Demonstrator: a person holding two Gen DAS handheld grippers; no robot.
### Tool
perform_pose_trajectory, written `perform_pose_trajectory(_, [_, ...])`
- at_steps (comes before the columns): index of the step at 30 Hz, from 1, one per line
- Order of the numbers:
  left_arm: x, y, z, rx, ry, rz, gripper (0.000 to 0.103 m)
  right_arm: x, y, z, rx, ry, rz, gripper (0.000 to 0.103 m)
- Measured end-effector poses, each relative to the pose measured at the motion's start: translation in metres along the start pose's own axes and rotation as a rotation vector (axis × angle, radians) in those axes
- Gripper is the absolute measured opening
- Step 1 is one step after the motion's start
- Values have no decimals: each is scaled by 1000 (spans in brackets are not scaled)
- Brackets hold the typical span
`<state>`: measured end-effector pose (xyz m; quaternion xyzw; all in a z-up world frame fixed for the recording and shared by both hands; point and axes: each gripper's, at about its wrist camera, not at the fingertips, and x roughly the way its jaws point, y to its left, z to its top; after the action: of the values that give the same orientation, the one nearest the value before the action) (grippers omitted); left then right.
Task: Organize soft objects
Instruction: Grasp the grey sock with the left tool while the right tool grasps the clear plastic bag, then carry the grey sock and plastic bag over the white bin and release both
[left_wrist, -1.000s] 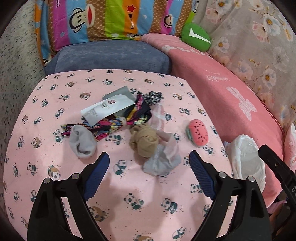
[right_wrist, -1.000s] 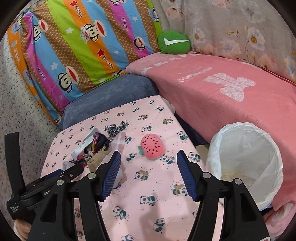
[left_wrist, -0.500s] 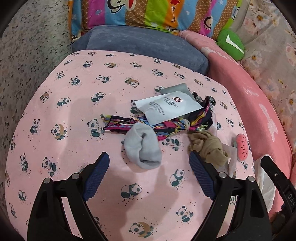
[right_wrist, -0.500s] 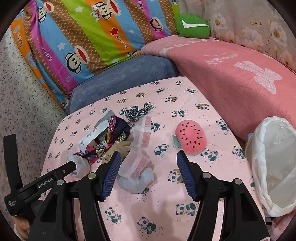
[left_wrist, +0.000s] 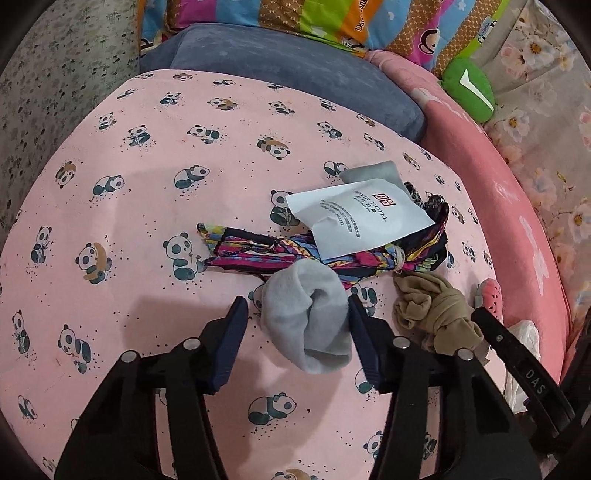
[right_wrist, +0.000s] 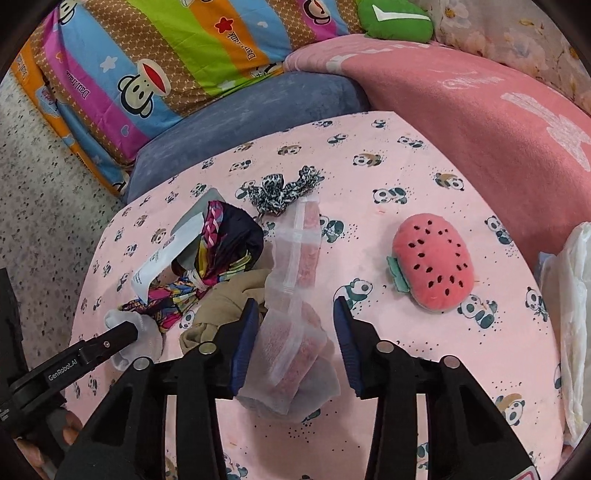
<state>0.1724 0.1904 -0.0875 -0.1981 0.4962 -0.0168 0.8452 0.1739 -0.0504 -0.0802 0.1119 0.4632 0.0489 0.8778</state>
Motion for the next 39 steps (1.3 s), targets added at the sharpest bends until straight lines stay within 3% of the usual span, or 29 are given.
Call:
perform_pose_trajectory(2, [0, -2, 0, 7, 4, -15, 38, 6, 2, -3, -9, 23, 4, 20])
perform_pose_trajectory(7, [-7, -7, -2, 21, -2, -17, 28, -4, 3, -4, -16, -1, -3, 5])
perform_pose_trajectory(21, [-64, -57, -8, 110, -78, -84, 25, -110, -6, 22, -6, -240, 35, 3])
perform_pose_trajectory(28, [-89, -102, -14, 192, -115, -133, 25, -167, -22, 28, 20, -350, 52, 3])
perform_pose_trajectory(39, [-106, -191, -39, 348, -123, -225, 25, -229, -79, 16, 98, -469, -10, 2])
